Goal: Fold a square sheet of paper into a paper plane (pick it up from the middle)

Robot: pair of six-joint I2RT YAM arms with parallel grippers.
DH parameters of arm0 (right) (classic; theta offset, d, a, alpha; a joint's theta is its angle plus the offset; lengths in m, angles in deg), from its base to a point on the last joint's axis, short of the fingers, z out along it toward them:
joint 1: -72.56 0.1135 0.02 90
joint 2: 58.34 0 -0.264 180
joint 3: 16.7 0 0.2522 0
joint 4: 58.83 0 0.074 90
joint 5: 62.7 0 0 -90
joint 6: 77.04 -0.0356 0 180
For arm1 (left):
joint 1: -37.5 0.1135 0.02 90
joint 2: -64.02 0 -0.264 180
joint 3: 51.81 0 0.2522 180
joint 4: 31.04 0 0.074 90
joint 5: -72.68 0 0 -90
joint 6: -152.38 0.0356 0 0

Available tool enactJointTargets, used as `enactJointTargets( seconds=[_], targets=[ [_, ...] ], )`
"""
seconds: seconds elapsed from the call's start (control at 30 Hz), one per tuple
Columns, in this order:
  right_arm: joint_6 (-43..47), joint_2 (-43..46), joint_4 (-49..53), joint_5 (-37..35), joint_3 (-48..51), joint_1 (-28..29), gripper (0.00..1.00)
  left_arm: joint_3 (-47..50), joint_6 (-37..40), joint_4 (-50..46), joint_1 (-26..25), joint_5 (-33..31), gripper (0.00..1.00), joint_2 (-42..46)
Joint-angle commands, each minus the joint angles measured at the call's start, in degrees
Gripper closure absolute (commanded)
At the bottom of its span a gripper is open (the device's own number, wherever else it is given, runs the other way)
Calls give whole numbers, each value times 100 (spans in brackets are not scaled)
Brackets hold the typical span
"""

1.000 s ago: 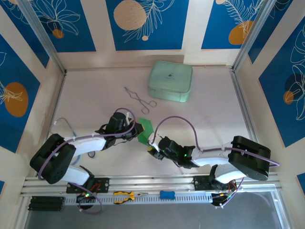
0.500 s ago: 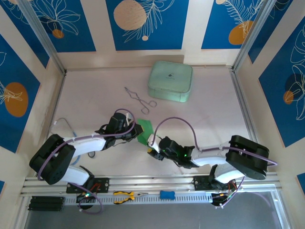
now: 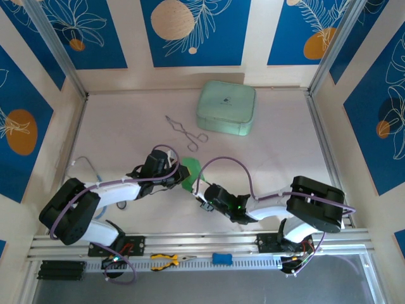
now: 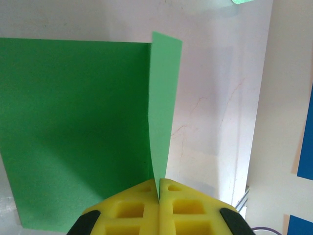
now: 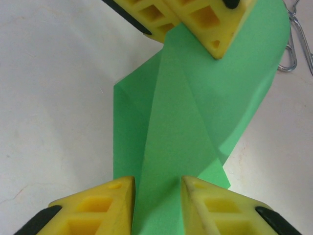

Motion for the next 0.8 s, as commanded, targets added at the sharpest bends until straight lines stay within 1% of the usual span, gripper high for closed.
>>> enactJointTargets(
  seconds=[0.0,0.3,0.53,0.63,0.77],
  targets=[
    [-116,-90,-16,-202,-176,64,70,-108,5,-59,-48,-15,100,-65],
    [-316,-111,55,-354,-166,87,73,-142,7,-147,-65,-39,97,-75],
    [-390,-84,17,-422,-84,84,67,-198,14,-337,-67,-105,93,-70],
    [-400,-84,-44,-423,-32,78,66,-219,16,-373,-73,-101,91,-92],
    [-298,-84,-144,-255,27,77,63,-257,12,-374,-68,-59,90,-126]
  ],
)
